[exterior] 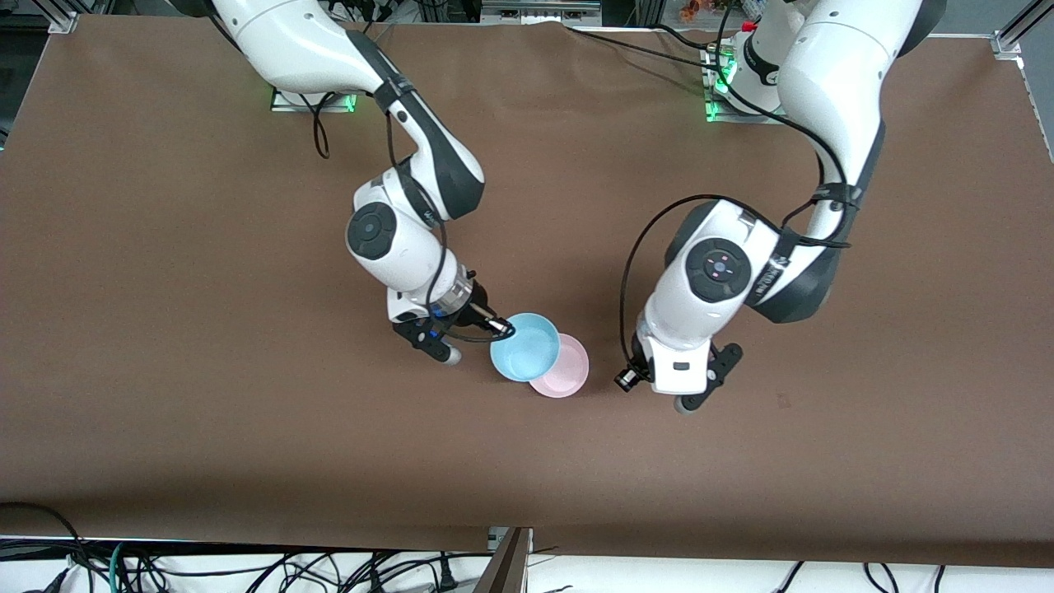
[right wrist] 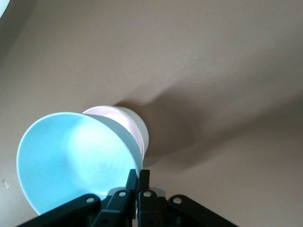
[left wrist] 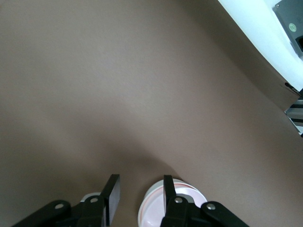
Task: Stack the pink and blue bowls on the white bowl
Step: 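Lower the blue bowl into the pink bowl while the left gripper withdraws, then open the right gripper to release the blue bowl on the stack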
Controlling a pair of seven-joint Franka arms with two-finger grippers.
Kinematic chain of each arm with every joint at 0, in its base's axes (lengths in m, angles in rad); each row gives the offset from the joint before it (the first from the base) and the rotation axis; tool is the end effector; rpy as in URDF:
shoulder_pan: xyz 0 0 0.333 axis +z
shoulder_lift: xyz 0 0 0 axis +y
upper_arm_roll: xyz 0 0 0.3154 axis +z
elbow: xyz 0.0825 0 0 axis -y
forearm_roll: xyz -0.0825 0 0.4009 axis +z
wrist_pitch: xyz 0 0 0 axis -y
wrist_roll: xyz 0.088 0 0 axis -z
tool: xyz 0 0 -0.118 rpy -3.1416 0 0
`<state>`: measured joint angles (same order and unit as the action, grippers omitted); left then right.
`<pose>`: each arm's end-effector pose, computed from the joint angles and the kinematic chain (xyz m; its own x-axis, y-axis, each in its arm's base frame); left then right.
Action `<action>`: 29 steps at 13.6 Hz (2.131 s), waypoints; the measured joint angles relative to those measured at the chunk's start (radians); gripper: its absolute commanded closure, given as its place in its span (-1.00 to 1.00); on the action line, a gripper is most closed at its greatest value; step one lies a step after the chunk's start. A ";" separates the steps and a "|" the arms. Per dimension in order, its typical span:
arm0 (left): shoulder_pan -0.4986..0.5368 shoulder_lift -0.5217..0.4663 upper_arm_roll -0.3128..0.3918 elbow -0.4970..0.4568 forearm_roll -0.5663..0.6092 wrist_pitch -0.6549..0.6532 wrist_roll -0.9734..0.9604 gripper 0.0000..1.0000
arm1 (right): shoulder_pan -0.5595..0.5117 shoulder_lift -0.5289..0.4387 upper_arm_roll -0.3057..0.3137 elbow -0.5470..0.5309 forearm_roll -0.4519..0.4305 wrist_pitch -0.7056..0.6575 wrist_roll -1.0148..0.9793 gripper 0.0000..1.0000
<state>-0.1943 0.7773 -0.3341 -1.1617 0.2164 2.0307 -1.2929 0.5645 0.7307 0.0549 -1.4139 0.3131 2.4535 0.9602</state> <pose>0.7164 -0.3156 0.3432 0.7061 0.7080 0.0088 0.7011 -0.7008 0.1317 0.6336 0.4435 0.2798 0.8466 -0.5247 -0.0889 -0.5151 -0.7659 -0.3848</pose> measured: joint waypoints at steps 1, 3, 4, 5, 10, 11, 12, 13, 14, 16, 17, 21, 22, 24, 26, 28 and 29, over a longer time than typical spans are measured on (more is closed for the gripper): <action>0.015 0.000 0.000 0.024 -0.009 -0.035 0.043 0.10 | 0.012 0.020 0.000 0.015 0.000 0.018 0.003 1.00; 0.051 -0.004 -0.001 0.060 -0.020 -0.087 0.135 0.04 | 0.026 0.063 -0.001 0.055 0.000 0.043 0.011 1.00; 0.068 -0.008 -0.001 0.068 -0.022 -0.099 0.179 -0.01 | 0.030 0.081 -0.001 0.071 0.000 0.054 0.012 1.00; 0.085 -0.013 -0.001 0.071 -0.024 -0.104 0.219 -0.05 | 0.034 0.096 -0.001 0.082 0.000 0.073 0.012 1.00; 0.122 -0.027 -0.002 0.073 -0.035 -0.110 0.278 -0.09 | 0.065 0.144 -0.002 0.093 0.000 0.174 0.013 1.00; 0.124 -0.029 -0.002 0.073 -0.035 -0.117 0.282 -0.12 | 0.070 0.148 -0.002 0.093 -0.003 0.180 0.013 1.00; 0.126 -0.033 -0.002 0.074 -0.035 -0.134 0.300 -0.12 | 0.073 0.150 -0.002 0.093 -0.009 0.181 0.013 1.00; 0.129 -0.038 -0.002 0.074 -0.035 -0.153 0.326 -0.13 | 0.075 0.150 -0.002 0.093 -0.022 0.182 0.013 1.00; 0.133 -0.043 -0.002 0.074 -0.035 -0.172 0.348 -0.13 | 0.076 0.150 -0.002 0.093 -0.044 0.182 0.013 1.00; 0.140 -0.050 -0.002 0.074 -0.035 -0.187 0.370 -0.15 | 0.077 0.150 -0.004 0.094 -0.081 0.184 0.013 1.00; 0.141 -0.050 -0.002 0.074 -0.035 -0.189 0.376 -0.15 | 0.077 0.150 -0.006 0.094 -0.094 0.184 0.012 1.00; 0.141 -0.050 -0.003 0.074 -0.035 -0.190 0.379 -0.16 | 0.077 0.151 -0.012 0.094 -0.168 0.183 0.012 1.00; 0.141 -0.050 -0.003 0.074 -0.035 -0.190 0.379 -0.16 | 0.077 0.151 -0.013 0.094 -0.174 0.183 0.012 1.00; 0.141 -0.050 -0.003 0.074 -0.035 -0.190 0.379 -0.16 | 0.077 0.151 -0.014 0.093 -0.177 0.183 0.012 1.00; 0.141 -0.050 -0.003 0.074 -0.035 -0.191 0.380 -0.16 | 0.077 0.151 -0.018 0.093 -0.181 0.183 0.010 1.00; 0.141 -0.050 -0.003 0.073 -0.035 -0.192 0.380 -0.16 | 0.077 0.151 -0.021 0.093 -0.194 0.181 0.008 1.00; 0.141 -0.050 -0.003 0.073 -0.035 -0.192 0.380 -0.16 | 0.077 0.151 -0.022 0.093 -0.198 0.176 0.007 1.00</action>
<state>-0.0532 0.7272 -0.3369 -1.0884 0.1813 1.8390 -0.9133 0.6412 0.8819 0.0332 -1.3207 0.1153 2.6299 0.9668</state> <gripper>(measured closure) 0.419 0.978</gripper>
